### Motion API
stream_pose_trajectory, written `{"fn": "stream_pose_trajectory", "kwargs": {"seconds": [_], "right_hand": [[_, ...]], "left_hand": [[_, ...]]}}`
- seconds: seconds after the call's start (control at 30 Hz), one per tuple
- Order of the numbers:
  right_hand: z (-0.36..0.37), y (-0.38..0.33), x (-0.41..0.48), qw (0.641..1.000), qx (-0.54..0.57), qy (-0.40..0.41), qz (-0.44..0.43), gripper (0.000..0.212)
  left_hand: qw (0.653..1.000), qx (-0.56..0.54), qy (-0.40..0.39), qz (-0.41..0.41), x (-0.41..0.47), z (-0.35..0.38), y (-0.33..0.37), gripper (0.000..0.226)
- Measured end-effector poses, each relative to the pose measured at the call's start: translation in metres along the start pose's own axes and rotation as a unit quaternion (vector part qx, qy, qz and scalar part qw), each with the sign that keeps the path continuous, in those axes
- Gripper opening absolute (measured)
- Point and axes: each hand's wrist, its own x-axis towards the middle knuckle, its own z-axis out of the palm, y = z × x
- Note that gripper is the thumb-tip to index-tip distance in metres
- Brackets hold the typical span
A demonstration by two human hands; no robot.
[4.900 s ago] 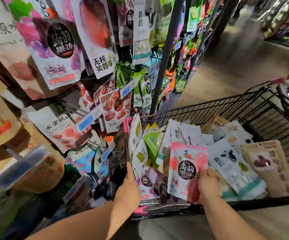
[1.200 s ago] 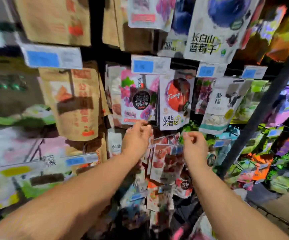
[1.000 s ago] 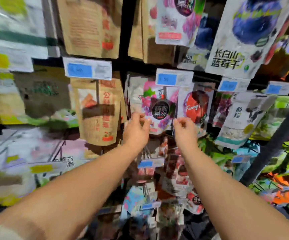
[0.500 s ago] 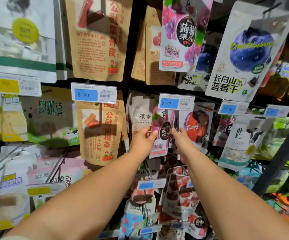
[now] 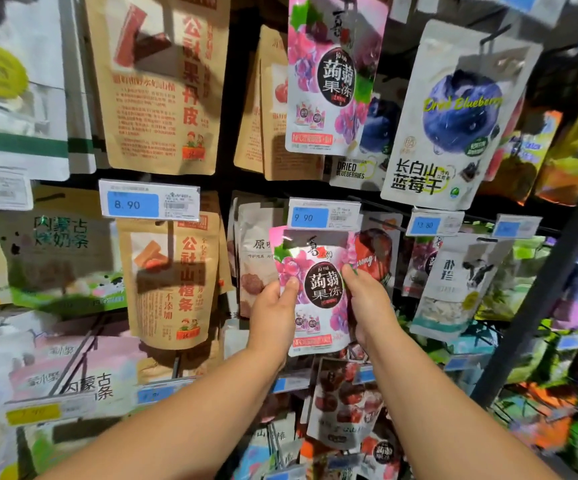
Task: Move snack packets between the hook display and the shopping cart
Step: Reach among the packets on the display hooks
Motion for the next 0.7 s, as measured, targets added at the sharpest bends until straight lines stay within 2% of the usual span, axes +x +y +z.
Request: {"fn": "stream_pose_trajectory", "kwargs": {"seconds": [0.1, 0.33, 0.47, 0.57, 0.63, 0.7], "right_hand": [[-0.009, 0.000, -0.009, 0.999, -0.020, 0.013, -0.027, 0.034], [-0.057, 0.015, -0.027, 0.997, 0.005, 0.082, -0.010, 0.030], [-0.109, 0.063, -0.053, 0.989, -0.012, 0.139, 0.048, 0.031], [-0.146, 0.102, -0.086, 0.972, -0.018, 0.213, 0.094, 0.028], [-0.170, 0.132, -0.109, 0.960, -0.016, 0.246, 0.134, 0.028], [-0.190, 0.158, -0.130, 0.946, -0.030, 0.278, 0.166, 0.040]], "left_hand": [[1.000, -0.023, 0.008, 0.013, -0.009, 0.010, -0.003, 0.025], [1.000, -0.010, -0.025, 0.017, -0.033, 0.051, -0.018, 0.028], [0.992, 0.066, -0.108, -0.026, -0.049, 0.081, -0.059, 0.030], [0.967, 0.127, -0.214, -0.060, -0.073, 0.099, -0.091, 0.025], [0.946, 0.165, -0.268, -0.077, -0.090, 0.111, -0.113, 0.038], [0.925, 0.197, -0.313, -0.085, -0.106, 0.124, -0.130, 0.051]]}}
